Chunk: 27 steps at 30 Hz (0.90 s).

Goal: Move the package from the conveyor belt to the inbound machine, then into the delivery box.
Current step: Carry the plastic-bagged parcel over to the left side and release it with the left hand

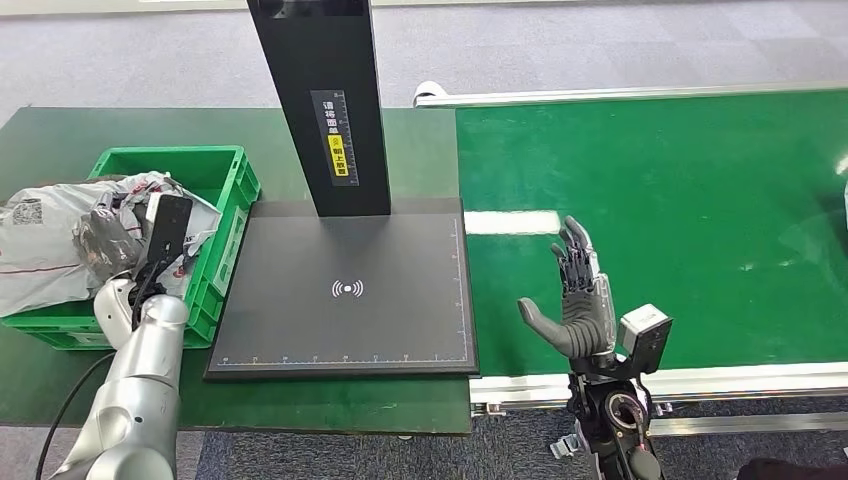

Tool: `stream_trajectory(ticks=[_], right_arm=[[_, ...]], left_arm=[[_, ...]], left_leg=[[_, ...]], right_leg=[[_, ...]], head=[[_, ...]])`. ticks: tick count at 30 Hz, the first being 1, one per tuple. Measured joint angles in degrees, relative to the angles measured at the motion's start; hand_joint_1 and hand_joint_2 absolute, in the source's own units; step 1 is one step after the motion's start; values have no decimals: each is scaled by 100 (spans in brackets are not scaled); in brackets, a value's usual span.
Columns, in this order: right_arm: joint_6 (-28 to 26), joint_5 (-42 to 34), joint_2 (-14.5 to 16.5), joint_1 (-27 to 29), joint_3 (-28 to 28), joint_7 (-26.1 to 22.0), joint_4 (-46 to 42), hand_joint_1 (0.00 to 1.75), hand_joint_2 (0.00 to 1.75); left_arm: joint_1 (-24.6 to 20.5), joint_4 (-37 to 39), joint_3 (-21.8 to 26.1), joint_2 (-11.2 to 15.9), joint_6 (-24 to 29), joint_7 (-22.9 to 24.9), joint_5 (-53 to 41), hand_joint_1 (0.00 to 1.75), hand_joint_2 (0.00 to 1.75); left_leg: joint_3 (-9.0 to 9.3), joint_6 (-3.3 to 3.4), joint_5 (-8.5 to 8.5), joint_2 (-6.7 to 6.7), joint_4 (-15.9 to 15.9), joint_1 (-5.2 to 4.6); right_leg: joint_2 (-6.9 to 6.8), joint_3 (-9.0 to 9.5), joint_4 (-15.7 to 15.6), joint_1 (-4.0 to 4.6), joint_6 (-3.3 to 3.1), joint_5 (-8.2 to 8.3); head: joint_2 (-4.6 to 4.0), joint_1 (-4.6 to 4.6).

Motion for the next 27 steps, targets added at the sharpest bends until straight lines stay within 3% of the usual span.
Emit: stream_trajectory(ticks=[2,3,9,14,19,23,27], right_arm=[[5,23,2,6,-2,31,-3,0,175],[8,34,4,6,-3,45,-3,0,175],[16,123,12,8,-7,68,-13,0,175],[6,182,7,20,-16,67,-41,0,175],[5,200,6,40,-16,67,-54,0,175],[5,200,5,40,-16,67,-54,0,175],[-5,196,1,41,-18,65,-54,0,175]], left_arm=[[-40,102,74,11,-1,13,-201,34,175],[-56,150,90,11,-1,34,-320,3,175],[-70,152,164,-48,1,-108,-554,0,175],[-32,-274,440,-305,1,-1118,-210,0,175],[83,-1053,768,-734,1,-2111,367,0,175],[295,-1764,769,-967,1,-2191,891,0,175],[658,-2605,409,-1139,0,-2198,1561,0,175]], left_leg=[[0,0,0,0,1,0],[0,0,0,-1,1,0],[0,0,-1,1,0,0],[-1,0,0,0,0,0],[-1,0,-1,1,0,-1],[-1,-1,-2,1,0,0],[-1,-1,-2,1,0,0]], right_leg=[[0,0,0,0,0,0],[-1,0,0,0,0,0],[1,-1,0,0,0,0],[1,0,0,0,0,0],[1,0,-1,-1,0,0],[1,-1,-1,0,0,0],[1,-2,-2,0,0,-1]], head=[[0,1],[0,1],[0,-1],[1,-1],[0,1],[0,-1],[0,-1]])
